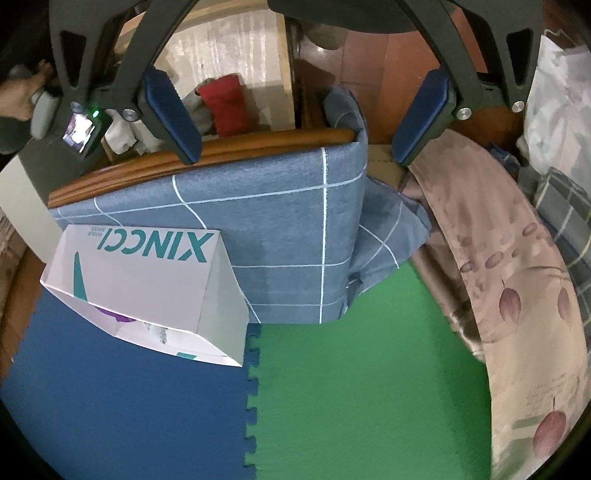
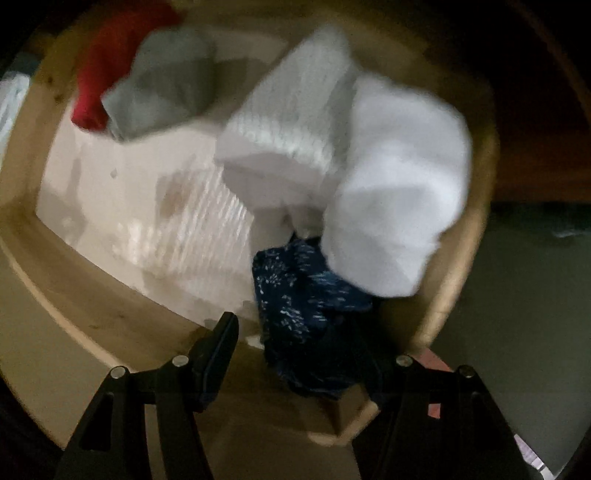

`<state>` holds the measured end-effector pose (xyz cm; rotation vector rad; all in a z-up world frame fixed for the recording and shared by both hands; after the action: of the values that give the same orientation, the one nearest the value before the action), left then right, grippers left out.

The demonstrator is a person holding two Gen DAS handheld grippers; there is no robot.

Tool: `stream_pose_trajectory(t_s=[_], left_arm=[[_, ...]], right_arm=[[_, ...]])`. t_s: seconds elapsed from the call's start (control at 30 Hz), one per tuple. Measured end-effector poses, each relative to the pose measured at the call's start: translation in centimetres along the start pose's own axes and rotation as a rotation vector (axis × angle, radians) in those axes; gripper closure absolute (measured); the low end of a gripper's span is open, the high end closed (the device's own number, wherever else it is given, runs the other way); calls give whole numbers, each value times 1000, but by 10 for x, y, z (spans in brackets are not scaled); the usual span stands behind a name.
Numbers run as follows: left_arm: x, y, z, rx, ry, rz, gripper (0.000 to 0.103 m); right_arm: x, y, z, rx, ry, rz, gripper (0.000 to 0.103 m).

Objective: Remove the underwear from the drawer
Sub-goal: 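Lower the right gripper into the drawer toward the navy floral underwear, then close the right gripper on the navy floral underwear, then carry the navy underwear with the right gripper and release it into the shoebox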

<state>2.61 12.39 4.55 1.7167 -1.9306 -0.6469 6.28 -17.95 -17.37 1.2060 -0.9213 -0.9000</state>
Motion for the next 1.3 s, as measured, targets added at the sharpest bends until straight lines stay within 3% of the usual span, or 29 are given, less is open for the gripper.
stream_pose_trajectory(t_s=[0.07,0.13,0.17,0.3,0.53,0.7,0.8,0.97,1.13,1.3], left_arm=[[-2,-1,0,-3,13,10,1],[-4,-2,0,-10,26,12,1],[-5,-3,0,-12,32,13,1],[-7,-3,1,-14,47,14,1],[-10,-5,0,-20,62,18,1],[-14,-6,0,-25,88,20,1],[-15,-6,1,-27,97,19,1],[-15,-6,1,-34,97,14,1],[-15,-5,1,-37,92,18,1],[-19,3,2,10,103,15,1]], right_arm=[[-5,0,-3,-4,34,40,41],[-2,-2,-6,-14,31,4,52],[0,-3,-8,-8,41,22,68],[0,3,-7,38,58,28,75],[16,69,-2,234,13,-157,76],[30,112,24,353,-60,-310,76],[17,136,45,423,-88,-387,76],[10,176,76,536,-120,-459,76],[17,243,80,696,-109,-470,76],[37,322,73,829,-89,-492,76]])
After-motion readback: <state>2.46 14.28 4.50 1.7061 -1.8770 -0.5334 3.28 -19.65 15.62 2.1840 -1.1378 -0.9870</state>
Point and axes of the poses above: each gripper's, at about its wrist camera, not at the fingertips, and y roughly against the way its jaws point, x to its right, z to its underside, the point moved 1 cm from there along -y, roughly the way its jaws point, and after that the axes turned 1 degree about -x, right-handed, at the moved point
